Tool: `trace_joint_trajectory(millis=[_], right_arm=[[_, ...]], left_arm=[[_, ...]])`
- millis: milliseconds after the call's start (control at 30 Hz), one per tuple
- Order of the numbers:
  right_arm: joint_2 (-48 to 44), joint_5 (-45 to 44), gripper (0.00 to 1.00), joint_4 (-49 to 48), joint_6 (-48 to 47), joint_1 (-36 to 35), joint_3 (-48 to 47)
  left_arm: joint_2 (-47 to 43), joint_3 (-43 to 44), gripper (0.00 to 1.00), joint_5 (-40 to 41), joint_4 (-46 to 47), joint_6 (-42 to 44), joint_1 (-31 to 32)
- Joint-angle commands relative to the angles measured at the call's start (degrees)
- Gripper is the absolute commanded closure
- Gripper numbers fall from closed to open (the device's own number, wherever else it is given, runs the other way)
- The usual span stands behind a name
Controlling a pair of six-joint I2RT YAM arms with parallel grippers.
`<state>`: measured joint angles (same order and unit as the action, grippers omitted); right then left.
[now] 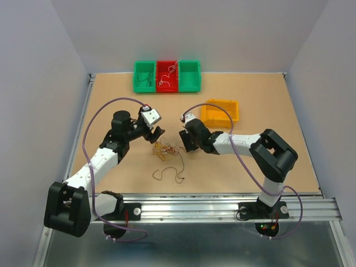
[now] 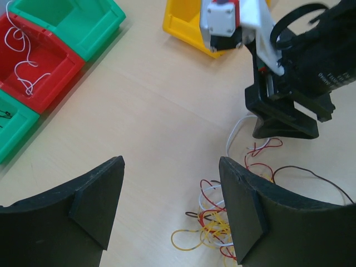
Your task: Untangle the cables
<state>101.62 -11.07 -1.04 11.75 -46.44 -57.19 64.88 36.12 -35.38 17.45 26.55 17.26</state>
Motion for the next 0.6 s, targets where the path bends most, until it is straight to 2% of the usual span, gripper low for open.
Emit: trace_joint_trajectory(millis=[0, 33, 67, 133, 367, 567], right_arm=[[2.1, -0.5, 0.50, 2.5, -0.1, 0.3, -5.1], [2.3, -0.4, 0.56, 2.5, -0.1, 0.3, -5.4], [2.1, -0.4, 0.77, 2.5, -0.2, 0.3, -5.7], [0.4, 1.3, 0.98, 1.9, -1.0, 0.4, -5.7], [-11.6, 5.3, 0.99, -11.3, -4.4, 0.3, 1.6], [-21.4, 13.8, 1.00, -18.6, -7.0, 0.1, 7.6]], left_arm=[[-0.6, 0.5, 0.20, -0.1, 1.4, 0.6, 0.3], [-0.5, 0.4, 0.20, 0.0, 1.4, 0.5, 0.3], [-0.5, 0.4, 0.20, -0.1, 1.4, 0.5, 0.3], [-0.3, 0.5, 0.20, -0.4, 1.3, 0.5, 0.3], [0.8, 1.4, 0.21, -1.2, 0.7, 0.2, 0.4], [-0.7, 1.1, 0.20, -4.0, 2.8, -1.8, 0.4]])
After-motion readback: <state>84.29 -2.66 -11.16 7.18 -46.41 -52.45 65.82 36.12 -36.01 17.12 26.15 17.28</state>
